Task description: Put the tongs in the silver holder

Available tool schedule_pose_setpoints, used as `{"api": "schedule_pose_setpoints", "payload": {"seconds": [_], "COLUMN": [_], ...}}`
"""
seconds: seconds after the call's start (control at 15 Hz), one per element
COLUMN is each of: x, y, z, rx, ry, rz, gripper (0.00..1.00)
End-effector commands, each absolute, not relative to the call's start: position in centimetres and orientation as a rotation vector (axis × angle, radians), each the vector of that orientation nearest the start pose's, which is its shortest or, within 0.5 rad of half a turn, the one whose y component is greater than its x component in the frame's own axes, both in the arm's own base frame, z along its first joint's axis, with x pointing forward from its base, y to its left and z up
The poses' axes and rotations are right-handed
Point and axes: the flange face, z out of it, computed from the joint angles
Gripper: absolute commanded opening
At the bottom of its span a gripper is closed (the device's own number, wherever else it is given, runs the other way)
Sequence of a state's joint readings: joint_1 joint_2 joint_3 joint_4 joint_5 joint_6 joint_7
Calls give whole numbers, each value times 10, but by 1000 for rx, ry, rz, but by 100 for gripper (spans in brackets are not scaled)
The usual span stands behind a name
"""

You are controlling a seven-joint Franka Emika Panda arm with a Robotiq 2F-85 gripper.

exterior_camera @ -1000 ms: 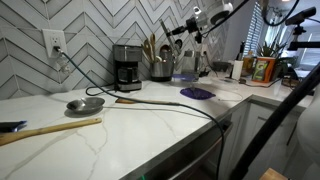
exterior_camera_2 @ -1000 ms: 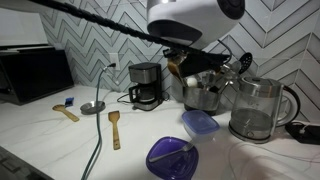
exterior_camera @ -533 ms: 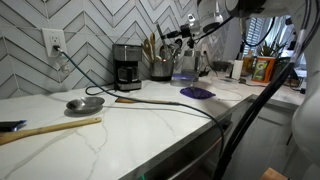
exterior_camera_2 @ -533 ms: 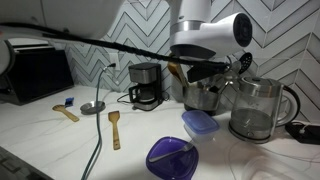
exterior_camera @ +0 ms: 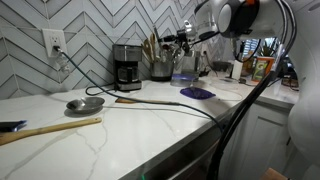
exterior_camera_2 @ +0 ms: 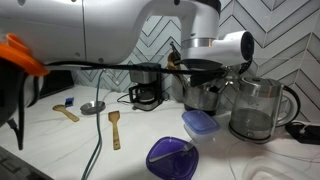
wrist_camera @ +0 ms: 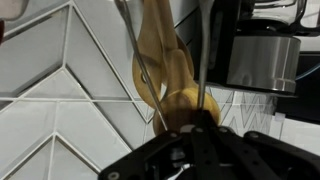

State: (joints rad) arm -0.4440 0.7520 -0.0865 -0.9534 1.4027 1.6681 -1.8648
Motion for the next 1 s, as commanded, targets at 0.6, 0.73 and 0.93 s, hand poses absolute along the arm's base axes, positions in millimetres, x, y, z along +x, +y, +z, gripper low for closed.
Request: {"api": "schedule_pose_setpoints", "payload": {"seconds": [0.6, 0.73, 0.93], "x": [730, 732, 734], "y": [-307, -308, -309], "z": [467, 460, 452], "rx": [-1720, -1718, -1722], "ry": [-1106, -1091, -1065], "rz": [-1546, -1534, -1518], "gripper": [1, 1, 1]}}
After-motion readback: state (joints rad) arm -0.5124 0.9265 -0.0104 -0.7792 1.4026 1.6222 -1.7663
